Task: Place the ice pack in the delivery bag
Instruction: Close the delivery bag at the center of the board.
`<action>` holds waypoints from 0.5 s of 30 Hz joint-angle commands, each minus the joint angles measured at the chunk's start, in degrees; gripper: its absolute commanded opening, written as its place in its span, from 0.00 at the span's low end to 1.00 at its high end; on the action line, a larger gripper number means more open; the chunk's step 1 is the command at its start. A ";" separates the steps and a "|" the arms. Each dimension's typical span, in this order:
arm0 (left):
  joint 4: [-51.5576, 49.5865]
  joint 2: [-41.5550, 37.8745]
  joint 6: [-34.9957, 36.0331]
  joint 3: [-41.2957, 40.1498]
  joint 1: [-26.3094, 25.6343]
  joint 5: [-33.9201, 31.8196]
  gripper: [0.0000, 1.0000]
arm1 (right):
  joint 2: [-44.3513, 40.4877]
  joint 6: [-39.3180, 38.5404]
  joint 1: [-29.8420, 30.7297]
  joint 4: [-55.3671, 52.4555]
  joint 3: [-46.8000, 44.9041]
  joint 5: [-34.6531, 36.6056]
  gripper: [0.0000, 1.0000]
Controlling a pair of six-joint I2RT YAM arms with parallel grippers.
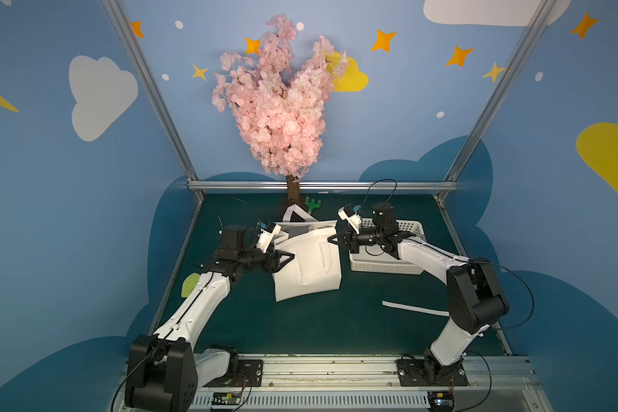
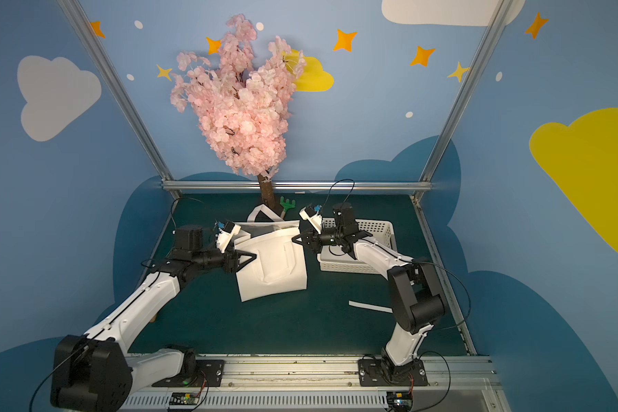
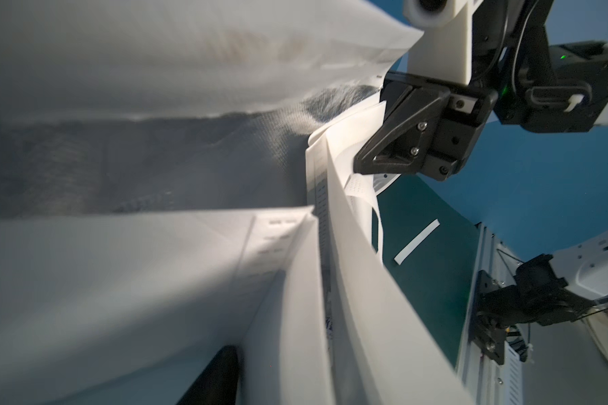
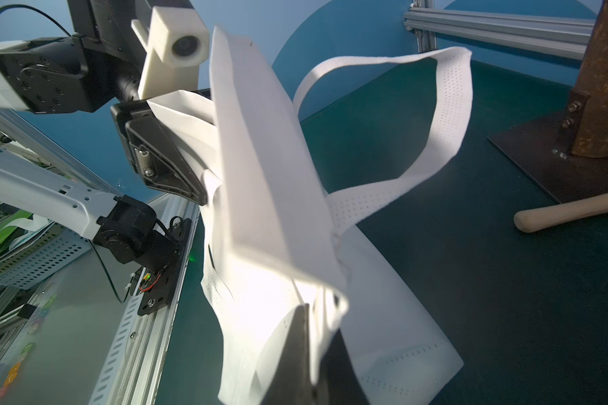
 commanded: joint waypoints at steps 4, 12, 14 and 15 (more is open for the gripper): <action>3.61 -3.84 1.65 -1.76 0.34 -7.36 0.34 | -2.63 0.12 -0.47 -0.25 -0.02 -0.18 0.00; 2.80 3.40 0.25 2.11 0.04 3.53 0.23 | -2.93 -0.17 -0.59 -0.64 -0.03 0.43 0.00; 1.34 4.91 -0.71 3.96 -0.57 5.88 0.25 | -3.09 -0.25 -0.60 -0.68 0.01 0.52 0.00; 0.25 5.53 -1.05 4.77 -1.14 6.72 0.26 | -3.10 -0.23 -0.70 -0.75 -0.06 0.58 0.00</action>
